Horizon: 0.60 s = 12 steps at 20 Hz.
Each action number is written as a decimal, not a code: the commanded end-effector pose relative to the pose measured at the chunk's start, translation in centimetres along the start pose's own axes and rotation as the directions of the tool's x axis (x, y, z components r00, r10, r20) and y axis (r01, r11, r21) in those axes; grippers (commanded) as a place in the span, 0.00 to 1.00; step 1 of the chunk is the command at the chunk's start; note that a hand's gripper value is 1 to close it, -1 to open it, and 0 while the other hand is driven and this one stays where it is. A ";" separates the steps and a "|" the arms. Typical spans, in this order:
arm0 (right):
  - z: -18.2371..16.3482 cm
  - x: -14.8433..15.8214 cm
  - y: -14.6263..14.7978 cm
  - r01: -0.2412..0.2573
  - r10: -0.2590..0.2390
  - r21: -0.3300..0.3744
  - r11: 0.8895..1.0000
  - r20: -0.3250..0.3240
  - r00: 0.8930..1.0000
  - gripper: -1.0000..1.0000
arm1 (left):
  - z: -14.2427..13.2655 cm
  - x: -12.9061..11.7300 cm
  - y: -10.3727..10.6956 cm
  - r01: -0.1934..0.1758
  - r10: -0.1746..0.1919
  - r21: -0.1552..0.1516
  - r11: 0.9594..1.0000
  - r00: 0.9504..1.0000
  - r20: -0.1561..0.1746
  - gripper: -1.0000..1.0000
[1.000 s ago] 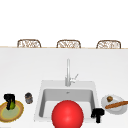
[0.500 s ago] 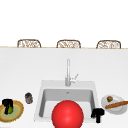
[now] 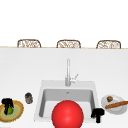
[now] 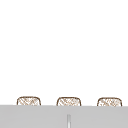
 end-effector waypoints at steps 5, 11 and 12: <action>0.0 0.0 0.0 0.000 0.000 0.000 1.000 0.000 1.000 0.50 | -2.2 1.7 1.9 0.018 -0.018 0.010 1.000 1.000 -0.023 0.00; 0.0 0.0 0.0 0.000 0.000 0.000 1.000 0.000 1.000 0.50 | -4.3 3.8 4.1 0.033 -0.032 0.021 0.999 0.999 -0.042 0.00; 0.0 0.0 0.0 0.000 0.000 0.000 1.000 0.000 1.000 0.50 | -4.5 4.0 4.3 0.035 -0.034 0.025 0.999 0.998 -0.046 0.00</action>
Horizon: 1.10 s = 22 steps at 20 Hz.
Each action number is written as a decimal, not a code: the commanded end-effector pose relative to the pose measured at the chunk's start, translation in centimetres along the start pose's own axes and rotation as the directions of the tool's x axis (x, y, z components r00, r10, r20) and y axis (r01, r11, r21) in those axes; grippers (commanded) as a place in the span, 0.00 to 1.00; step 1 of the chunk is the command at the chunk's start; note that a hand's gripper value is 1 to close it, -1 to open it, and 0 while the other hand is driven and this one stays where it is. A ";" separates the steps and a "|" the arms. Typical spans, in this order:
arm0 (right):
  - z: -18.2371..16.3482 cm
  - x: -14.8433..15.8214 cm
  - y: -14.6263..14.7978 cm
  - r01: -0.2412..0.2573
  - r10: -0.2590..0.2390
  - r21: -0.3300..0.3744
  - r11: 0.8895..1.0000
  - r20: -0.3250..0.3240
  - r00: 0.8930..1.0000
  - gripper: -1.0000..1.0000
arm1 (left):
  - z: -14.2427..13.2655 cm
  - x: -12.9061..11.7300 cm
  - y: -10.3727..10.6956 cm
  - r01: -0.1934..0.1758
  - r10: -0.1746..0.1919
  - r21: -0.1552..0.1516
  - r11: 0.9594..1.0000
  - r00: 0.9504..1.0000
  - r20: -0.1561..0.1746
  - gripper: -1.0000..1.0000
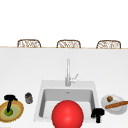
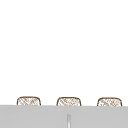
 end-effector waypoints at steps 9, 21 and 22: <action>0.0 0.0 0.0 0.000 0.000 0.000 1.000 0.000 1.000 0.50 | -3.7 2.0 1.3 0.038 -0.037 0.019 0.999 0.998 -0.059 0.00; 0.0 0.0 0.0 0.000 0.000 0.000 1.000 0.000 1.000 0.50 | -7.5 6.3 1.2 0.031 -0.028 0.049 0.998 0.998 -0.064 0.00; 0.0 0.0 0.0 0.000 0.000 0.000 1.000 0.000 1.000 0.50 | -7.7 6.7 1.2 0.030 -0.026 0.053 0.998 0.997 -0.068 0.00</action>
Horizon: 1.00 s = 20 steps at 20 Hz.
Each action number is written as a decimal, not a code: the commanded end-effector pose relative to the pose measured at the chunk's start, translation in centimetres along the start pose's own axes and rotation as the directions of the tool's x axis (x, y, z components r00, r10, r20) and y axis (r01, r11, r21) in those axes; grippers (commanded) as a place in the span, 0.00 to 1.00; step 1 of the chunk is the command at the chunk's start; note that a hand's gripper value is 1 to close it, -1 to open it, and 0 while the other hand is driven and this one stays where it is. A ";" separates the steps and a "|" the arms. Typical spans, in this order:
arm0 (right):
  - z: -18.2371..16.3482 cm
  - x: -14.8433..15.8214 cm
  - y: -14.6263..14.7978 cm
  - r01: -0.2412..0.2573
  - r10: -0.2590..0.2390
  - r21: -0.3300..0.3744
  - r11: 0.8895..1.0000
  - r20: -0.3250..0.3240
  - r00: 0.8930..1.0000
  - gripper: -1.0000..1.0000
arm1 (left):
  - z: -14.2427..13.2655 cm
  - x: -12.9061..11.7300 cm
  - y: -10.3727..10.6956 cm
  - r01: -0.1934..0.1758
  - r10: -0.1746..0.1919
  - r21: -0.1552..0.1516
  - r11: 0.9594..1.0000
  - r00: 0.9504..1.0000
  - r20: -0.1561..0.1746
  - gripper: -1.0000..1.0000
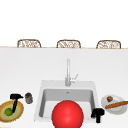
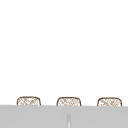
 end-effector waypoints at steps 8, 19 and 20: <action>0.0 0.0 0.0 0.000 0.000 0.000 1.000 0.000 1.000 0.50 | -4.5 3.3 0.4 0.070 -0.069 0.027 0.997 0.997 -0.042 0.00; 0.0 0.0 0.0 0.000 0.000 0.000 1.000 0.000 1.000 0.50 | -10.1 1.3 -0.6 0.050 -0.047 0.044 0.998 0.996 -0.070 0.00; 0.0 0.0 0.0 0.000 0.000 0.000 1.000 0.000 1.000 0.50 | -10.2 1.0 -0.7 0.050 -0.046 0.055 0.997 0.995 -0.083 0.00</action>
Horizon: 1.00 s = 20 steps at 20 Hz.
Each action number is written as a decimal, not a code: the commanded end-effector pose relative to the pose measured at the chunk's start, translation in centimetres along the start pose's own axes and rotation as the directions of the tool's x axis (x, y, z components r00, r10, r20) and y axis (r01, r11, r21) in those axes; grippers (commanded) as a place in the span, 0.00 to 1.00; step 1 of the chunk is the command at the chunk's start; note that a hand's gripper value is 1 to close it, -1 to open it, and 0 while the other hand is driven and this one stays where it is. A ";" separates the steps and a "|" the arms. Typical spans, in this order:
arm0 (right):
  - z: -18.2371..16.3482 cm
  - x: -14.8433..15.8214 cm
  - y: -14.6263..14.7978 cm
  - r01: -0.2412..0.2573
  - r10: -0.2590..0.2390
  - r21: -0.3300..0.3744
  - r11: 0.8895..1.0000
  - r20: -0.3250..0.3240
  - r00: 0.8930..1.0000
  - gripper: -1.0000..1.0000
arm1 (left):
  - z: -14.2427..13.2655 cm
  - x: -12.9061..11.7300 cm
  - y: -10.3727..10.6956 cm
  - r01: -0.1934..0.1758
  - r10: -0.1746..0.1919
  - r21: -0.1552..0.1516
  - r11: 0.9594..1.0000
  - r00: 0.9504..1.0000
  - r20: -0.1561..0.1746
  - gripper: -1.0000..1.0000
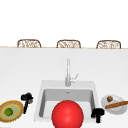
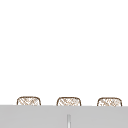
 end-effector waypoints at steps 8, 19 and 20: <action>0.0 0.0 0.0 0.000 0.000 0.000 1.000 0.000 1.000 0.50 | -2.6 -2.5 -2.2 0.053 -0.047 0.064 0.997 0.995 -0.088 0.00; 0.0 0.0 0.0 0.000 0.000 0.000 1.000 0.000 1.000 0.50 | -6.1 -5.9 -6.2 0.050 -0.045 0.054 0.997 0.995 -0.092 0.00; 0.0 0.0 0.0 0.000 0.000 0.000 1.000 0.000 1.000 0.50 | -6.4 -6.0 -6.4 0.074 -0.069 0.053 0.996 0.993 -0.095 0.00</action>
